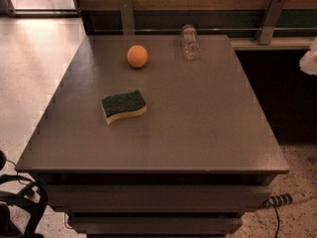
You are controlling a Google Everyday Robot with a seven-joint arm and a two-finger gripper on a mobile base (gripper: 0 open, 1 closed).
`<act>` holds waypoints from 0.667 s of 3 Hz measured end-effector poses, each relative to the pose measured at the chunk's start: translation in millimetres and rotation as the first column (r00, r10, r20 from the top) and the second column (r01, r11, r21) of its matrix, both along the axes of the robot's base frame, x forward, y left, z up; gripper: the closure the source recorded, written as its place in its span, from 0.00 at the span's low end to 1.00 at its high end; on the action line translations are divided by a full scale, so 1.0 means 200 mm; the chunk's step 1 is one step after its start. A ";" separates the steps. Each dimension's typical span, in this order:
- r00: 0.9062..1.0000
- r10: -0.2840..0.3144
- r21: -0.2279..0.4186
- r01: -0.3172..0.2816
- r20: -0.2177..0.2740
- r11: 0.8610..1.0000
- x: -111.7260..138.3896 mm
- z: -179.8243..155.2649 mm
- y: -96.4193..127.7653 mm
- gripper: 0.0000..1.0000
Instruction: Pick water bottle
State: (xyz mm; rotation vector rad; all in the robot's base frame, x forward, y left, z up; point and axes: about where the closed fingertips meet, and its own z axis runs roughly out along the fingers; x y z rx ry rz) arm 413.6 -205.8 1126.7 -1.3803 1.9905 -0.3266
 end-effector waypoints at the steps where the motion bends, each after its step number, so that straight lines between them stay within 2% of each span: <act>1: 1.000 0.005 -0.003 -0.005 0.020 1.000 -0.02 0.04 0.03 0.00; 2: 0.999 0.008 0.000 -0.008 0.036 1.000 0.04 0.06 0.10 0.00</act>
Offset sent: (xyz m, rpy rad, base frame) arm 0.0436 0.0245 -0.0089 0.0150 -0.0035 -0.0078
